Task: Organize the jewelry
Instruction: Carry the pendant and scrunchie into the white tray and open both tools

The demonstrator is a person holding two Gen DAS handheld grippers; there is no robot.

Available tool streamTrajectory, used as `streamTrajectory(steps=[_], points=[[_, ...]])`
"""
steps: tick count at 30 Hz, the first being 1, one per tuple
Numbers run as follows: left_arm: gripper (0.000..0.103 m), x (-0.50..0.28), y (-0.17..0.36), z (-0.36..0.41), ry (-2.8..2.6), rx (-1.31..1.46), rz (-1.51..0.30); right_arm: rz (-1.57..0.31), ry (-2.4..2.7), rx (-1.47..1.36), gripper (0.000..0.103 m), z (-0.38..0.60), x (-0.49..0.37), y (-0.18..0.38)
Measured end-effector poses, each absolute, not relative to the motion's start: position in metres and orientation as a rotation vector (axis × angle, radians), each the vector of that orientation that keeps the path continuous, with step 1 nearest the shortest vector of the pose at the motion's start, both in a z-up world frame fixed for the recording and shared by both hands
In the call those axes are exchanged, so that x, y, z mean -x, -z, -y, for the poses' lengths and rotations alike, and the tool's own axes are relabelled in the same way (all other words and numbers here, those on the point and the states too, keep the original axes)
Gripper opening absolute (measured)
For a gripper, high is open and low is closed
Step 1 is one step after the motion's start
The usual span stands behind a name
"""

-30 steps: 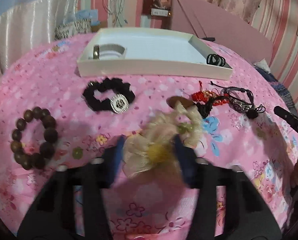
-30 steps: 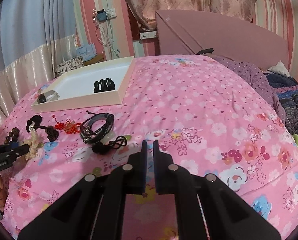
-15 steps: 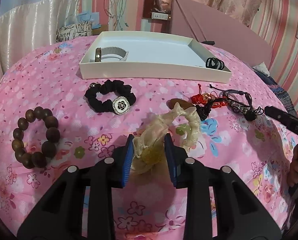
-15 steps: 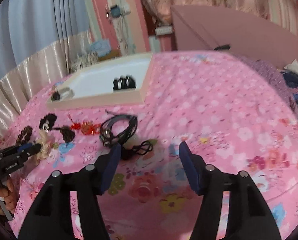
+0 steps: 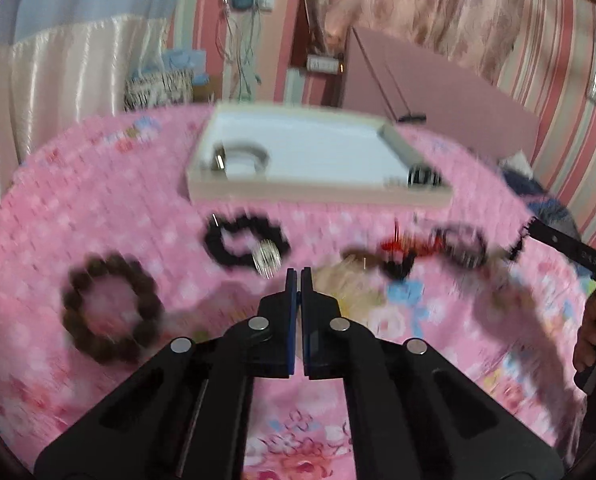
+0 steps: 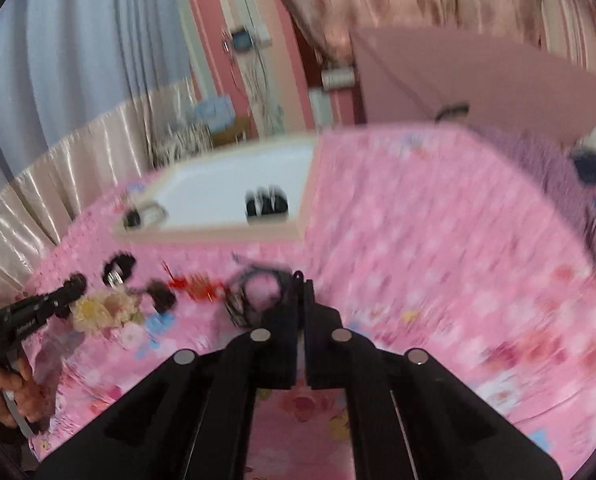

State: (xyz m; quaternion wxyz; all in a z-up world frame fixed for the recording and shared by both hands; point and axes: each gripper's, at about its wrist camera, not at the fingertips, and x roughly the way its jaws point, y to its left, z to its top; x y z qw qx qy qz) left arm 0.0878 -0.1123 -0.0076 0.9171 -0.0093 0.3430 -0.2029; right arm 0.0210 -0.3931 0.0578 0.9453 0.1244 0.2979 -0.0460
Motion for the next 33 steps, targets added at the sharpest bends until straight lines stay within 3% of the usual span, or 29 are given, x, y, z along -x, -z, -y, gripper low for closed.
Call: streamTrajectory(steps=[8, 17, 27, 33], points=[[0.0, -0.112, -0.055, 0.105, 0.437, 0.01, -0.569, -0.472, 0.068, -0.152, 0.001, 0.379, -0.031, -0.123], [0.0, -0.186, -0.082, 0.13, 0.472, 0.105, -0.549, -0.341, -0.047, -0.177, 0.001, 0.355, -0.102, -0.167], [0.0, -0.263, -0.056, 0.171, 0.45, 0.117, -0.575, -0.344, -0.11, -0.271, 0.001, 0.342, -0.188, -0.156], [0.0, -0.271, -0.026, 0.176, 0.391, 0.1, -0.605, -0.426, -0.024, -0.228, 0.001, 0.346, -0.209, -0.109]])
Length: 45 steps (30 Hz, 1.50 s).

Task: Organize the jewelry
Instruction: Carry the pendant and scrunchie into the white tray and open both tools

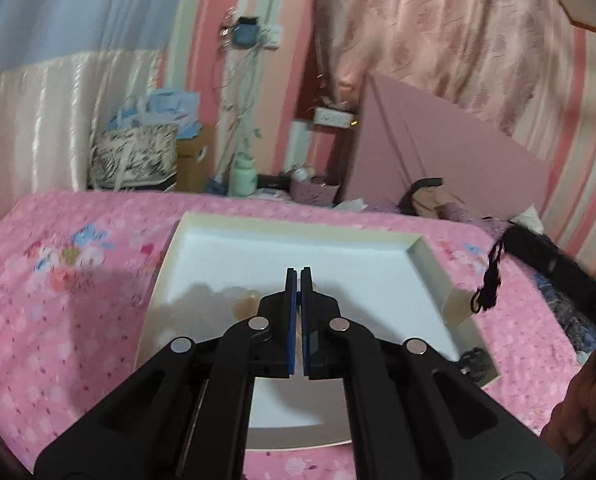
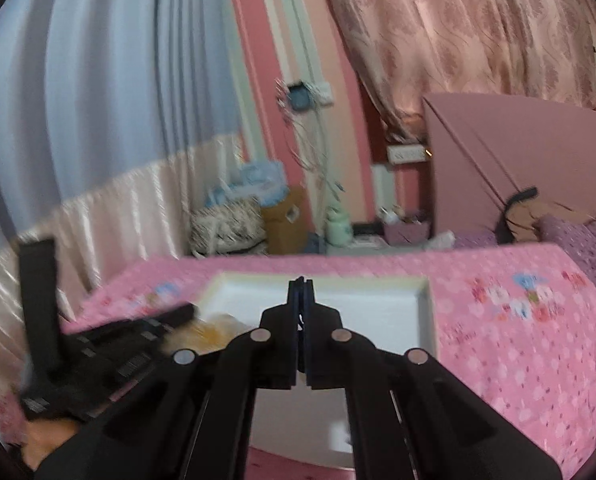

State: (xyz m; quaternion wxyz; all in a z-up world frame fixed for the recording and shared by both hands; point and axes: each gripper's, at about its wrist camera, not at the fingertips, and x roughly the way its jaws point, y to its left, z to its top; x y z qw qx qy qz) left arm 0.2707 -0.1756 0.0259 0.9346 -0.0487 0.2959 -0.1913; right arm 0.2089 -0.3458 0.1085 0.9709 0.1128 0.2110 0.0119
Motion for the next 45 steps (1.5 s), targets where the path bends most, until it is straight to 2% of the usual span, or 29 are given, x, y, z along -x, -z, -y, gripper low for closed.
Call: streamTrajectory(steps=[4, 35, 43, 45], points=[[0.0, -0.271, -0.007, 0.177, 0.377, 0.083, -0.622, -0.487, -0.006, -0.267, 0.001, 0.36, -0.216, -0.077], [0.0, -0.285, 0.05, 0.194, 0.412, 0.043, -0.796, -0.652, -0.034, -0.247, 0.001, 0.35, -0.235, -0.032], [0.003, -0.287, 0.052, 0.194, 0.394, 0.048, -0.799, -0.659, -0.022, -0.257, 0.005, 0.351, -0.235, -0.03], [0.009, -0.287, 0.052, 0.194, 0.39, 0.049, -0.802, -0.661, -0.021, -0.262, 0.005, 0.352, -0.235, -0.03]])
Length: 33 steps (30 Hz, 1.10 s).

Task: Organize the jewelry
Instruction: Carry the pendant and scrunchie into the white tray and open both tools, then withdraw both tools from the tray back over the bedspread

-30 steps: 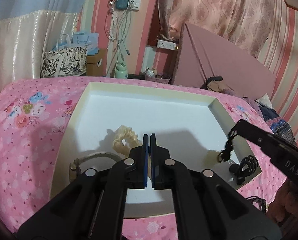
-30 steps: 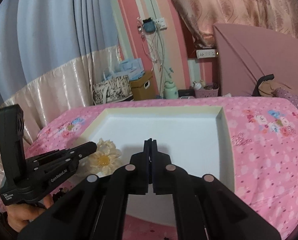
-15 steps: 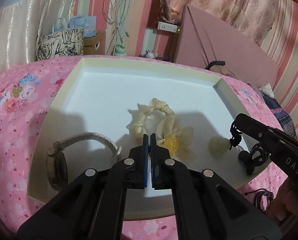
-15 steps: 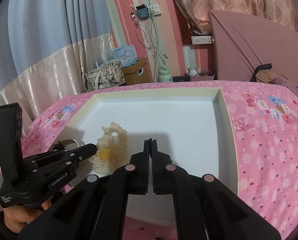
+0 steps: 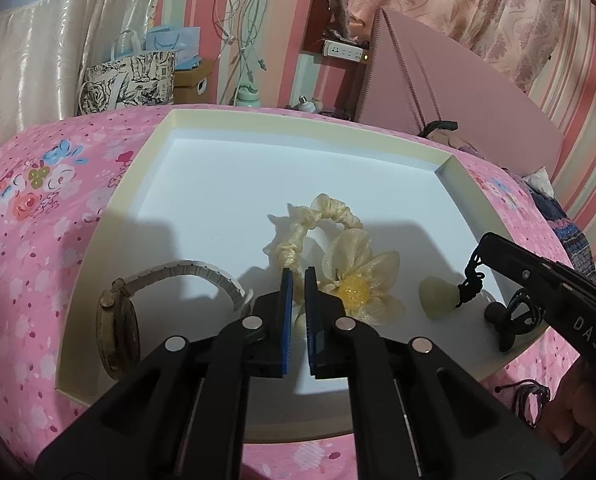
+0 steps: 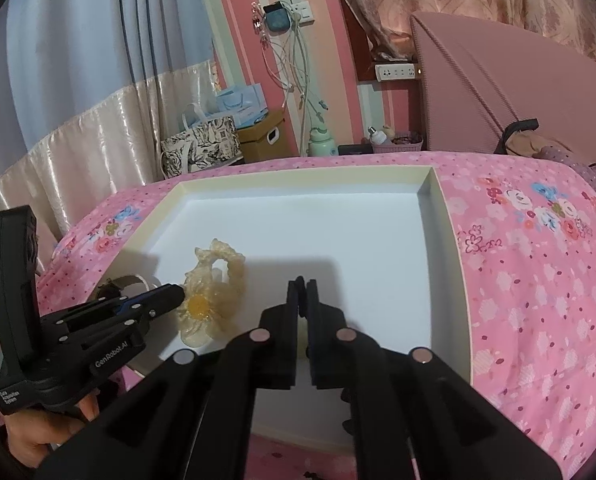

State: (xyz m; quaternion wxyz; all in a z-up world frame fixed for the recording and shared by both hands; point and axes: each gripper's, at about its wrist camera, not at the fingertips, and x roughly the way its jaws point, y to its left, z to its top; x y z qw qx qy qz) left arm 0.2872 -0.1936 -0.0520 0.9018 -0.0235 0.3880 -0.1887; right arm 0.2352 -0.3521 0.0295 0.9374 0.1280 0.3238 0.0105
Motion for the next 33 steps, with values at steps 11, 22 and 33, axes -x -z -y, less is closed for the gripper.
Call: streamTrajectory(steps=[11, 22, 33], points=[[0.049, -0.285, 0.045, 0.19, 0.418, 0.092, -0.775, -0.652, 0.005, -0.297, 0.006, 0.359, -0.233, -0.03], [0.062, -0.276, 0.02, 0.17, 0.439, 0.168, -0.672, -0.555, 0.009, -0.317, 0.047, 0.366, -0.22, -0.047], [0.064, -0.27, -0.008, 0.145, 0.345, 0.16, -0.621, -0.51, 0.076, -0.339, 0.047, 0.388, -0.211, -0.064]])
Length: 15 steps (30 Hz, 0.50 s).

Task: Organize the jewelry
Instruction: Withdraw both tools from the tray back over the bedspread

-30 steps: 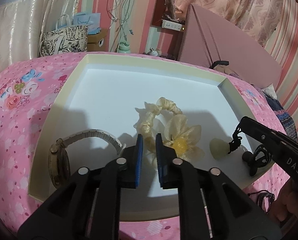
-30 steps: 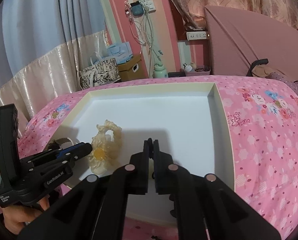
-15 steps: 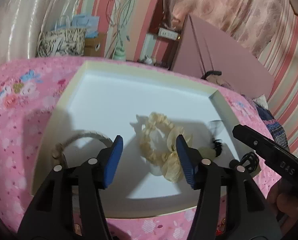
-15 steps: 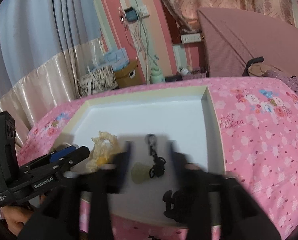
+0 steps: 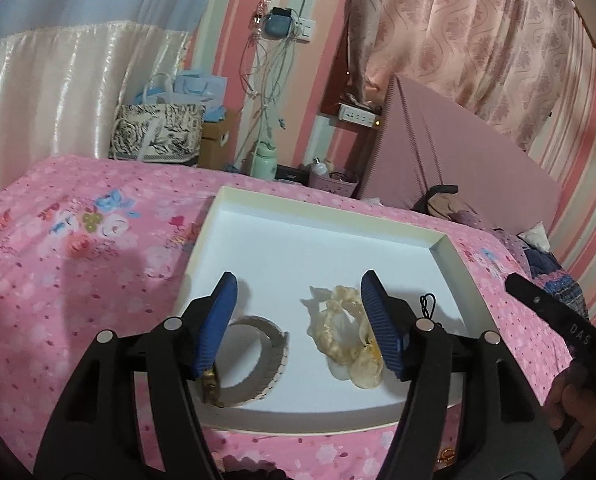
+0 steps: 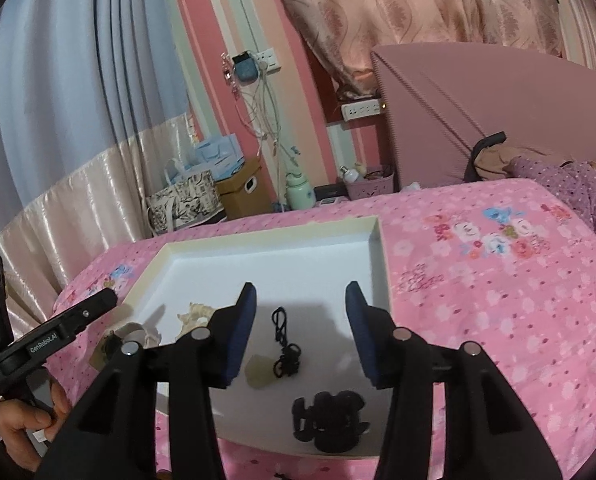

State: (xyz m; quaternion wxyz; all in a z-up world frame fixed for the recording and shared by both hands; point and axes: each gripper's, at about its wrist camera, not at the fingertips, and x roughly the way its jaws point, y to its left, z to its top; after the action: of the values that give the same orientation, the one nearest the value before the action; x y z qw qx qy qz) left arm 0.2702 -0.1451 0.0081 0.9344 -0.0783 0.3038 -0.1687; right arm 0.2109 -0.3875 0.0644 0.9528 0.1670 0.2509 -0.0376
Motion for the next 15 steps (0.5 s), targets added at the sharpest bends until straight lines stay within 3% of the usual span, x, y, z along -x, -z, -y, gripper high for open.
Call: streamTrajectory(steps=[9, 15], points=[[0.074, -0.249, -0.059, 0.123, 0.284, 0.091, -0.549, -0.452, 0.092, -0.311, 0.047, 0.39, -0.184, -0.1], [0.076, -0.212, -0.042, 0.077, 0.251, 0.043, -0.598, -0.548, 0.05, -0.23, 0.045, 0.37, -0.14, -0.076]])
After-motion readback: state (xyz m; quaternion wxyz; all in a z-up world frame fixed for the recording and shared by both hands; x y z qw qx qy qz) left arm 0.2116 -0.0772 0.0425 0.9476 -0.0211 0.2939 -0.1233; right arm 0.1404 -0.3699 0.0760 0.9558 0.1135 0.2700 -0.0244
